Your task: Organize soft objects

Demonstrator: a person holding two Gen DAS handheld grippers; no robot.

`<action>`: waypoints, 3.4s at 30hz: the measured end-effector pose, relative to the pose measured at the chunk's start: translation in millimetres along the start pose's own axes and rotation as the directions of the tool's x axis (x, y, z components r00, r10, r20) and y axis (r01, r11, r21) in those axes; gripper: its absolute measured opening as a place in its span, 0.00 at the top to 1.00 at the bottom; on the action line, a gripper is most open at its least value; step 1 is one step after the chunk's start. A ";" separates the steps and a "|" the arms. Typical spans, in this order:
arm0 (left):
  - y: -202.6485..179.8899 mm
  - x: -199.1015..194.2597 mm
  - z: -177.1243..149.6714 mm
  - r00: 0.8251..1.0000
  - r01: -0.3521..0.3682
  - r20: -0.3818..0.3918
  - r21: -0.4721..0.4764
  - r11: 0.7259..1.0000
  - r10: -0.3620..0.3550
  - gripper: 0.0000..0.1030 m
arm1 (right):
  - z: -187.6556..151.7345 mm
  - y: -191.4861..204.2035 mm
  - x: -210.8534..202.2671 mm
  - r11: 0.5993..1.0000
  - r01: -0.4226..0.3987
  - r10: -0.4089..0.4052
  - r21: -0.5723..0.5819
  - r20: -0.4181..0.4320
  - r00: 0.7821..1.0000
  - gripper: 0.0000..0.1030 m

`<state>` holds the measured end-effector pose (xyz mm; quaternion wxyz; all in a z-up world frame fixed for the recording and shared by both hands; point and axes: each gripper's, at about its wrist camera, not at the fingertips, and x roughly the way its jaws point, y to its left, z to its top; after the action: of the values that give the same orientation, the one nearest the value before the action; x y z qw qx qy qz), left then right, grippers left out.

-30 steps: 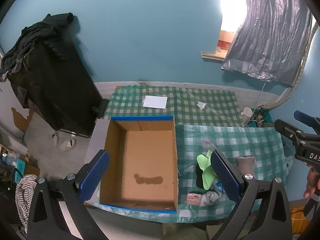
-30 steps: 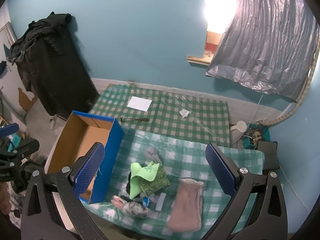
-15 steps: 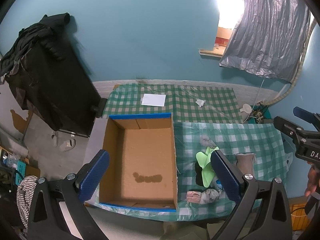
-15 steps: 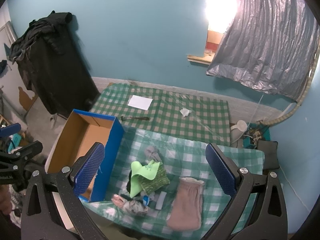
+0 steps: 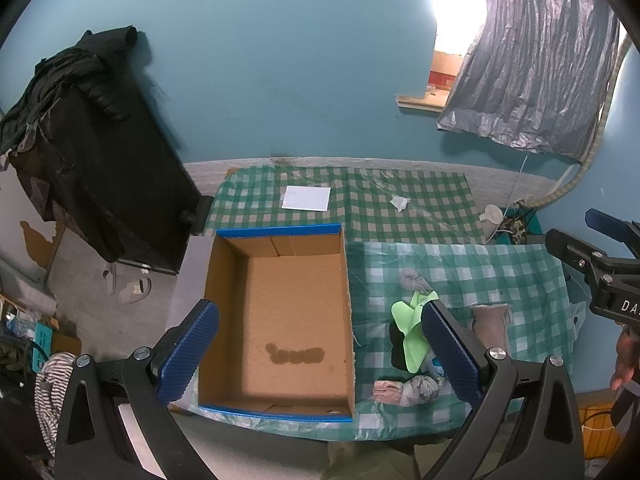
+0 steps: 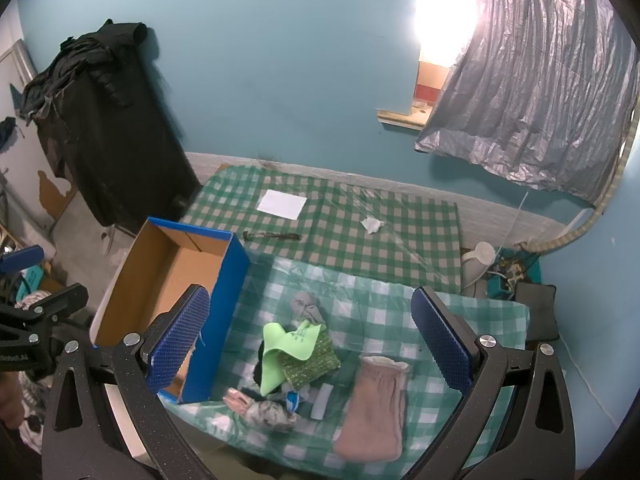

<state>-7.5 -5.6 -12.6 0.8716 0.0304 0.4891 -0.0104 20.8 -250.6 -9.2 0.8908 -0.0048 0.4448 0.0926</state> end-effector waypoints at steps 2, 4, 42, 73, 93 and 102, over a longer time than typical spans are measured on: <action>-0.1 0.1 0.8 1.000 0.001 -0.001 -0.001 1.000 -0.001 0.01 | 0.5 -0.2 0.1 1.000 -0.001 0.001 0.000 0.000 1.000 0.02; -0.2 0.0 -0.2 1.000 0.001 -0.001 0.000 1.000 -0.001 0.01 | 0.5 -0.2 0.1 1.000 0.000 0.000 -0.001 0.000 1.000 0.02; -7.3 -3.7 -10.3 1.000 0.001 -0.024 0.022 1.000 0.000 0.01 | -26.0 1.4 -2.1 1.000 -0.003 0.003 0.011 -0.023 1.000 0.02; -64.4 79.4 -38.7 0.987 0.043 -0.164 0.247 0.968 -0.002 0.01 | -115.9 -111.4 109.3 0.983 0.112 -0.043 0.147 -0.407 0.912 0.03; -113.4 139.4 -96.7 0.948 0.144 -0.316 0.349 0.926 -0.029 0.01 | -174.4 -103.5 184.6 0.992 0.078 -0.009 0.103 -0.545 0.838 0.03; -141.6 158.7 -127.0 0.920 0.203 -0.389 0.378 0.903 -0.044 0.01 | -185.5 -105.8 214.9 0.989 0.108 -0.032 0.097 -0.573 0.819 0.03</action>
<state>-39.8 -137.0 -220.0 0.7345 0.1827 0.6328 -0.1632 18.1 -337.0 -299.6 0.7184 0.0073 0.6951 0.0259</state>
